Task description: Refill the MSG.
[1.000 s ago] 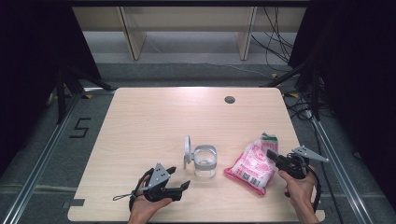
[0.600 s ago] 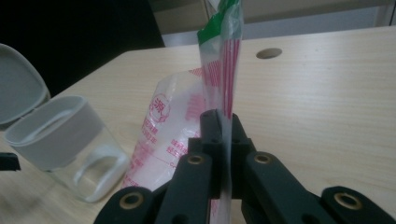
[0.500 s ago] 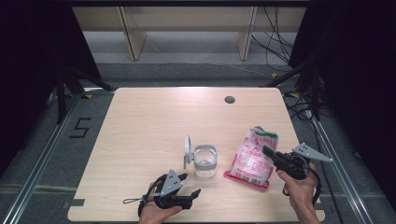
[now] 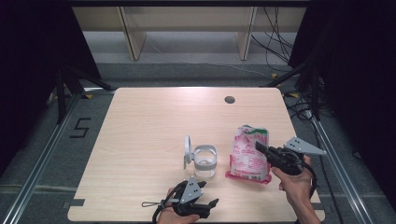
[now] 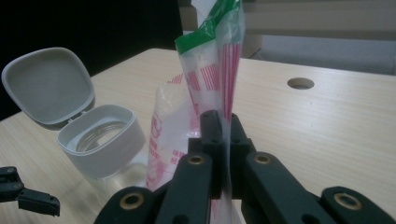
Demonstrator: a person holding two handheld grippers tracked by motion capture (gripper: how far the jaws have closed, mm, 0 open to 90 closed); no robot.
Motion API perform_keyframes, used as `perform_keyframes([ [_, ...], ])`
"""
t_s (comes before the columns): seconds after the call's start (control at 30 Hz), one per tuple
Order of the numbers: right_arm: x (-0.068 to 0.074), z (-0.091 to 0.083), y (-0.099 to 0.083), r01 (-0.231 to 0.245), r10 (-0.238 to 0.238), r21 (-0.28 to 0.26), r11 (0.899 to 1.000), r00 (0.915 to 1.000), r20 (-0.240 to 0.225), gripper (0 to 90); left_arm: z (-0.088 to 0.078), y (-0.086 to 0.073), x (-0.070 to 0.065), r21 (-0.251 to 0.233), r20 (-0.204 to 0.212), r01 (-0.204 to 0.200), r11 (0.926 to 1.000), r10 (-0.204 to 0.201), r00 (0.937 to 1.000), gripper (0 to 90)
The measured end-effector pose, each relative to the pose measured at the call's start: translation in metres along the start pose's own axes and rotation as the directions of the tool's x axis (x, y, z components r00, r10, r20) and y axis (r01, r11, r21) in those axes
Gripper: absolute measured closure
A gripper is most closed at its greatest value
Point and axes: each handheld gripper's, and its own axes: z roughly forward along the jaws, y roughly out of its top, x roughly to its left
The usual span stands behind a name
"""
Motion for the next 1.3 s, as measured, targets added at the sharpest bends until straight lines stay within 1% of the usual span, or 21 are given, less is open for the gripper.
perform_keyframes([
  [0.07, 0.007, -0.001, 0.007, 0.006, -0.006, 0.021, 1.000, 1.0000, 0.003, 90.0, 0.004, 0.001, -0.001, 0.014, 0.013, -0.008, 0.9999, 0.008, 0.9999, 30.0],
  [0.17, 0.010, 0.002, 0.014, 0.102, -0.102, 0.009, 0.995, 0.9947, 0.010, 90.0, 0.011, 0.004, -0.001, 0.031, 0.019, -0.004, 0.9995, 0.004, 0.9998, 30.1],
  [0.33, 0.016, 0.003, 0.024, 0.114, -0.115, 0.025, 0.993, 0.9934, 0.006, 90.0, 0.021, 0.010, -0.004, -0.007, 0.017, 0.016, 0.9999, -0.015, 0.9997, 30.5],
  [0.4, 0.019, 0.002, 0.027, 0.098, -0.098, 0.046, 0.994, 0.9952, -0.001, 90.0, 0.025, 0.014, -0.004, 0.008, 0.007, -0.006, 1.0000, 0.006, 1.0000, 30.5],
  [0.43, 0.018, 0.004, 0.029, 0.132, -0.132, 0.038, 0.991, 0.9912, 0.003, 90.0, 0.026, 0.017, -0.005, 0.024, 0.017, -0.014, 0.9996, 0.013, 0.9998, 30.5],
  [0.5, 0.026, 0.001, 0.033, 0.140, -0.142, 0.078, 0.987, 0.9898, 0.012, 90.0, 0.031, 0.023, -0.013, 0.015, 0.012, -0.062, 0.9980, 0.062, 0.9980, 30.4],
  [0.67, 0.026, -0.004, 0.044, 0.186, -0.187, 0.071, 0.980, 0.9823, 0.006, 90.0, 0.048, 0.030, -0.016, 0.026, -0.018, -0.060, 0.9979, 0.061, 0.9980, 29.5],
  [0.7, 0.029, -0.006, 0.046, 0.171, -0.171, 0.089, 0.981, 0.9853, -0.006, 90.0, 0.053, 0.031, -0.017, 0.011, -0.009, -0.046, 0.9989, 0.046, 0.9989, 29.6],
  [0.73, 0.031, -0.007, 0.047, 0.196, -0.197, 0.065, 0.978, 0.9804, 0.005, 90.0, 0.054, 0.032, -0.018, 0.002, -0.001, -0.042, 0.9991, 0.042, 0.9991, 29.6],
  [0.83, 0.033, -0.010, 0.050, 0.183, -0.183, 0.037, 0.982, 0.9832, -0.006, 90.0, 0.059, 0.035, -0.019, -0.009, -0.025, -0.052, 0.9986, 0.051, 0.9984, 29.4],
  [0.87, 0.035, -0.012, 0.051, 0.169, -0.169, 0.049, 0.984, 0.9855, -0.017, 90.0, 0.062, 0.036, -0.018, -0.017, -0.036, -0.046, 0.9988, 0.046, 0.9983, 29.4],
  [0.9, 0.033, -0.012, 0.053, 0.189, -0.188, 0.033, 0.981, 0.9819, -0.020, 90.0, 0.065, 0.038, -0.018, -0.025, -0.047, -0.033, 0.9991, 0.032, 0.9984, 29.5],
  [0.93, 0.037, -0.014, 0.054, 0.157, -0.156, 0.042, 0.987, 0.9873, -0.030, 90.0, 0.067, 0.039, -0.016, -0.031, -0.051, -0.026, 0.9992, 0.024, 0.9984, 29.6],
  [0.97, 0.037, -0.014, 0.055, 0.175, -0.174, 0.040, 0.984, 0.9841, -0.037, 90.0, 0.070, 0.040, -0.015, -0.027, -0.059, -0.030, 0.9992, 0.028, 0.9979, 30.0],
  [1.0, 0.041, -0.015, 0.057, 0.153, -0.151, 0.045, 0.987, 0.9877, -0.041, 90.0, 0.071, 0.041, -0.017, -0.036, -0.064, -0.020, 0.9992, 0.017, 0.9978, 30.2],
  [1.07, 0.043, -0.015, 0.061, 0.194, -0.192, 0.029, 0.981, 0.9805, -0.040, 90.0, 0.075, 0.043, -0.017, -0.037, -0.051, -0.026, 0.9990, 0.024, 0.9984, 30.1],
  [1.1, 0.047, -0.016, 0.062, 0.164, -0.162, 0.035, 0.986, 0.9853, -0.055, 90.0, 0.077, 0.044, -0.017, -0.037, -0.062, -0.032, 0.9988, 0.030, 0.9976, 30.1],
  [1.13, 0.048, -0.017, 0.064, 0.182, -0.180, 0.038, 0.982, 0.9822, -0.053, 90.0, 0.078, 0.045, -0.014, -0.027, -0.074, -0.050, 0.9984, 0.048, 0.9961, 30.1],
  [1.2, 0.053, -0.017, 0.066, 0.176, -0.174, 0.034, 0.984, 0.9829, -0.061, 90.0, 0.082, 0.046, -0.014, -0.041, -0.078, -0.023, 0.9989, 0.020, 0.9967, 31.1],
  [1.23, 0.053, -0.017, 0.068, 0.200, -0.199, 0.024, 0.979, 0.9783, -0.057, 90.0, 0.084, 0.047, -0.013, -0.057, -0.066, -0.021, 0.9981, 0.017, 0.9977, 32.6],
  [1.3, 0.057, -0.016, 0.070, 0.195, -0.193, 0.026, 0.980, 0.9786, -0.071, 90.0, 0.085, 0.049, -0.015, -0.088, -0.097, -0.027, 0.9957, 0.018, 0.9951, 33.8],
])
